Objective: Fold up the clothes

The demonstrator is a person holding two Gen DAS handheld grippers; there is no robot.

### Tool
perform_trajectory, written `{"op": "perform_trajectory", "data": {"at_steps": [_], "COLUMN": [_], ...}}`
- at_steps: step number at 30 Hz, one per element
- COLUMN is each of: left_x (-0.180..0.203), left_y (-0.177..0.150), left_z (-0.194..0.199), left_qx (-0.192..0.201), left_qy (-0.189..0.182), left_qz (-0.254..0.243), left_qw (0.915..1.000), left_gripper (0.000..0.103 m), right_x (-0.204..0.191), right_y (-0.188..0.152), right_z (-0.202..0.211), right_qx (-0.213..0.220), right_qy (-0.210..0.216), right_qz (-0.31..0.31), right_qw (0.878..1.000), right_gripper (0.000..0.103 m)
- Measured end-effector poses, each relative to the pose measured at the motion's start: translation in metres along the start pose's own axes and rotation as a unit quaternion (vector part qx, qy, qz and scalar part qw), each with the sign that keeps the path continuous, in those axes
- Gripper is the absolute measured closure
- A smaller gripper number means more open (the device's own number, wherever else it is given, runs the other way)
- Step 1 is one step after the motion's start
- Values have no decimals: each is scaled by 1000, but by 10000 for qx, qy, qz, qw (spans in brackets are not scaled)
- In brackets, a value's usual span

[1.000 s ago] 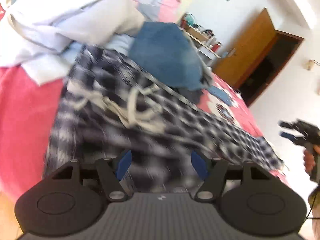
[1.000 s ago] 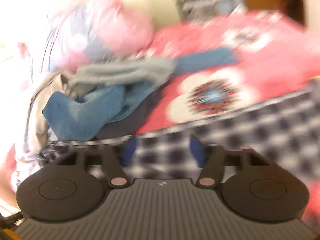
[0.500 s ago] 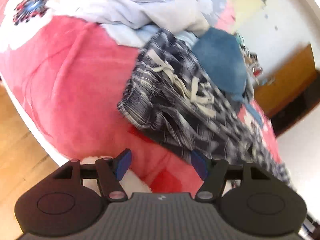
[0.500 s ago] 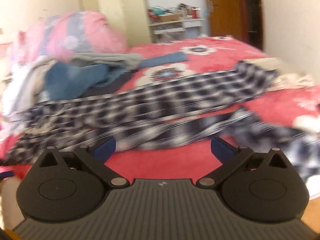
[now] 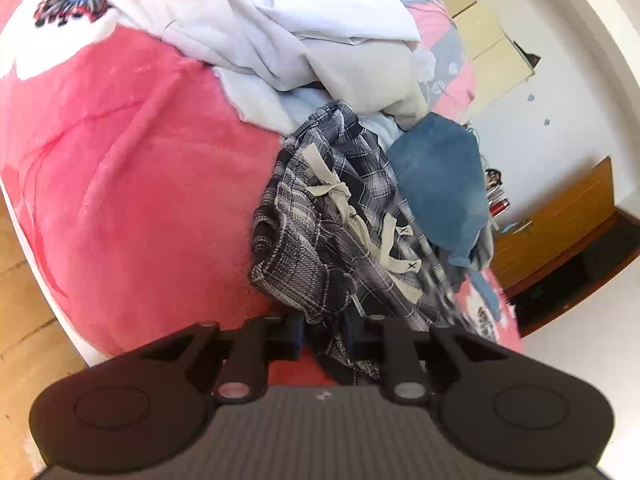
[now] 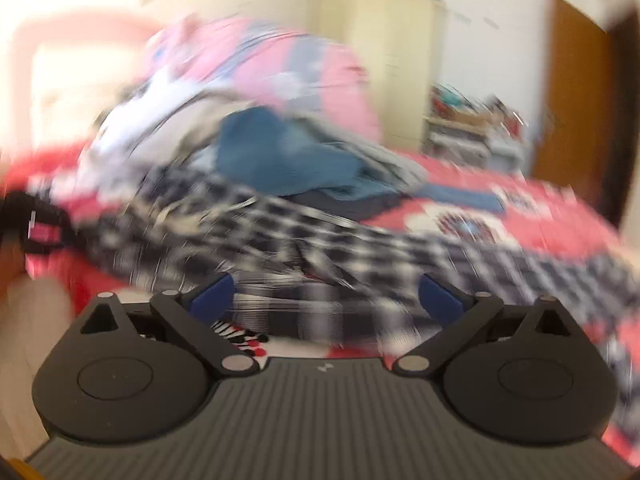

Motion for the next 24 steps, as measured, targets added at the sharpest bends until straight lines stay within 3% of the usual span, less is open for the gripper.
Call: {"op": "perform_trajectory", "data": {"at_steps": [4, 9, 10, 11, 13, 19, 24], "left_x": [-4, 0, 1, 4, 9, 11, -9], "left_y": [-2, 4, 6, 10, 20, 51, 46], "left_z": [-3, 0, 1, 4, 10, 20, 3], "left_qx": [-12, 73, 115, 174, 321, 554, 399], "left_qy": [-29, -91, -125, -166, -261, -355, -30], "left_qz": [-52, -103, -100, -92, -68, 29, -48], "left_qw": [10000, 9999, 9998, 9997, 9991, 9978, 9992], "left_gripper": [87, 90, 91, 91, 92, 92, 90], "right_x": [-31, -55, -59, -62, -66, -82, -101], "right_y": [-2, -19, -27, -35, -39, -12, -48], "right_z": [-39, -83, -89, -93, -94, -51, -54], "right_qx": [-296, -839, -974, -1106, -1224, -1053, -1334], "right_qy": [274, 789, 855, 889, 918, 1418, 1650], "right_qz": [1293, 2178, 2380, 2583, 2753, 1881, 1220], "right_qw": [9908, 9692, 9626, 9556, 9491, 9661, 9696], "right_gripper": [28, 51, 61, 78, 99, 101, 97]}}
Point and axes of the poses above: each gripper's, at about its wrist camera, not at the fingertips, and z roughly against the way its jaws point, x to its right, y to its top, the point moved 10 cm from there along -z, roughly the way its jaws point, and after that the axes turned 1 degree about y, right-handed, at the moved point
